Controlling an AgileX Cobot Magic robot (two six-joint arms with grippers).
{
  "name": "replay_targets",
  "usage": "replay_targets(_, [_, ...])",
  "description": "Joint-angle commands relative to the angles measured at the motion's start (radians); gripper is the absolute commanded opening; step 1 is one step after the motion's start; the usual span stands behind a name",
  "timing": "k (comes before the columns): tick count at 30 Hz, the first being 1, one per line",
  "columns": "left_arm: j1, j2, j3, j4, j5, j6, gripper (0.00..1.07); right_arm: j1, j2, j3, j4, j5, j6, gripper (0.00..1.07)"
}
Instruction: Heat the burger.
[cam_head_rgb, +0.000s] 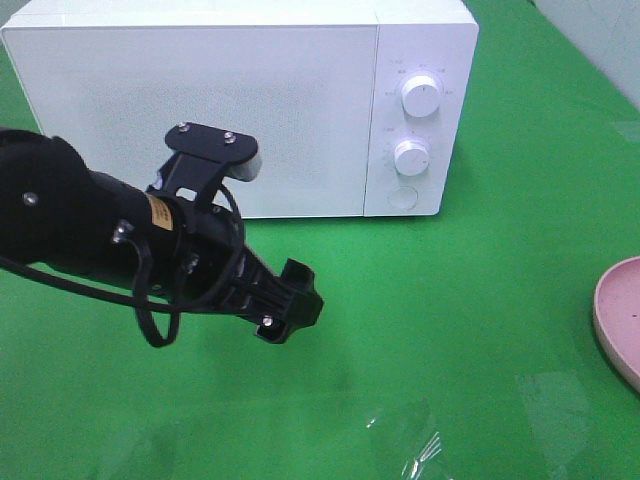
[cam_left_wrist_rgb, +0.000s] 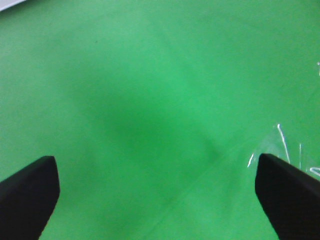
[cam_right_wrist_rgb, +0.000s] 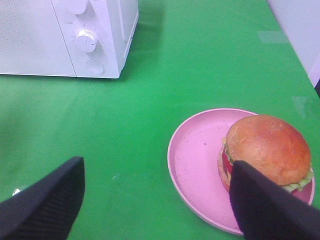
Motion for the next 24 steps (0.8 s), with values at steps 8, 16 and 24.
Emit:
replay_targets(8, [0.221,-0.205,0.001,0.012,0.431,-0.036,0.99,-0.007,-0.025,0.002,0.002,-0.009,-0.011,0.76])
replay_targets(16, [0.508,-0.348,0.001,0.040,0.674,-0.068,0.99,-0.007,-0.025,0.002,0.002,-0.009,-0.011,0.76])
replay_targets(24, [0.819,-0.539,0.002,0.155,0.880,-0.119,0.99,-0.007,-0.025,0.002,0.002,-0.009,-0.011,0.76])
